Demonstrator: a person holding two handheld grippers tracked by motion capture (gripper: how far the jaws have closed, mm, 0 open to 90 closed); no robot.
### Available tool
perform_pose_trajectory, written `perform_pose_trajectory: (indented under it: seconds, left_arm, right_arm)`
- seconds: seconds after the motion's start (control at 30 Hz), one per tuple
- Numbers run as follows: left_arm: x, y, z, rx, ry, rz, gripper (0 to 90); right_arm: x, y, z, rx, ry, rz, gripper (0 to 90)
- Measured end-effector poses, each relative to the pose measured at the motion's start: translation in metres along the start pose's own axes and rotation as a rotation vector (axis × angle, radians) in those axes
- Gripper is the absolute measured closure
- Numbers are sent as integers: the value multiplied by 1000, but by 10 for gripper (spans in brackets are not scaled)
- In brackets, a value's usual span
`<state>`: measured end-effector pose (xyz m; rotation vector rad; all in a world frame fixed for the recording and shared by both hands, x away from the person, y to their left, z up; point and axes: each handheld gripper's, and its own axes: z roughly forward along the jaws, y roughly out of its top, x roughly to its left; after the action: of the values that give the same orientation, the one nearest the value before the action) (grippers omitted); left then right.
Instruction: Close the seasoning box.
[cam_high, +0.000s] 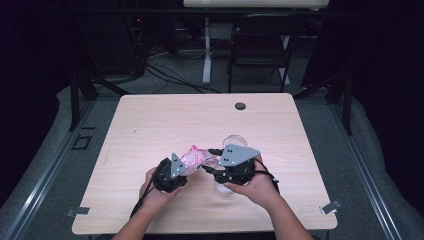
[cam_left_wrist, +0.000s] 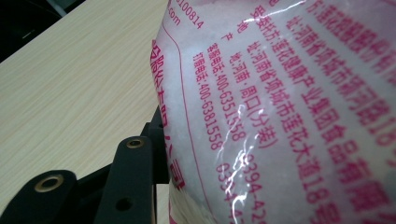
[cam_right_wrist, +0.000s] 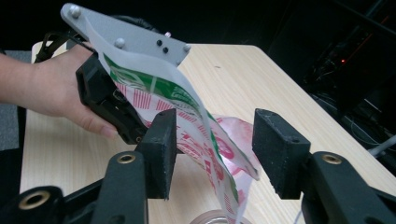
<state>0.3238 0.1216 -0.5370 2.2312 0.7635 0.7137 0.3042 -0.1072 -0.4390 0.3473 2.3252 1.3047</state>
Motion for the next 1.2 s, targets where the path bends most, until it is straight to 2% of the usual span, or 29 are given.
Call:
perform_pose_trajectory:
  seconds: [0.1, 0.3, 0.6, 0.83, 0.97, 1.2]
  left_arm:
    - [0, 0, 0, -4, 1, 7, 587]
    - [-2, 1, -1, -6, 20, 25, 588]
    - [-3, 1, -1, -7, 24, 27, 589]
    - [-3, 1, -1, -9, 29, 30, 589]
    - [-3, 1, -1, -8, 32, 34, 589]
    - [-3, 1, -2, -15, 49, 41, 590]
  right_arm:
    - [2, -1, 4, 17, 24, -1, 558]
    - [1, -4, 7, 37, 33, 18, 633]
    - [0, -6, 8, 56, 56, 42, 773]
    - [-2, -8, 8, 63, 86, 100, 869]
    - [-3, -8, 8, 67, 94, 120, 885]
    - [-6, -10, 8, 62, 123, 187, 900]
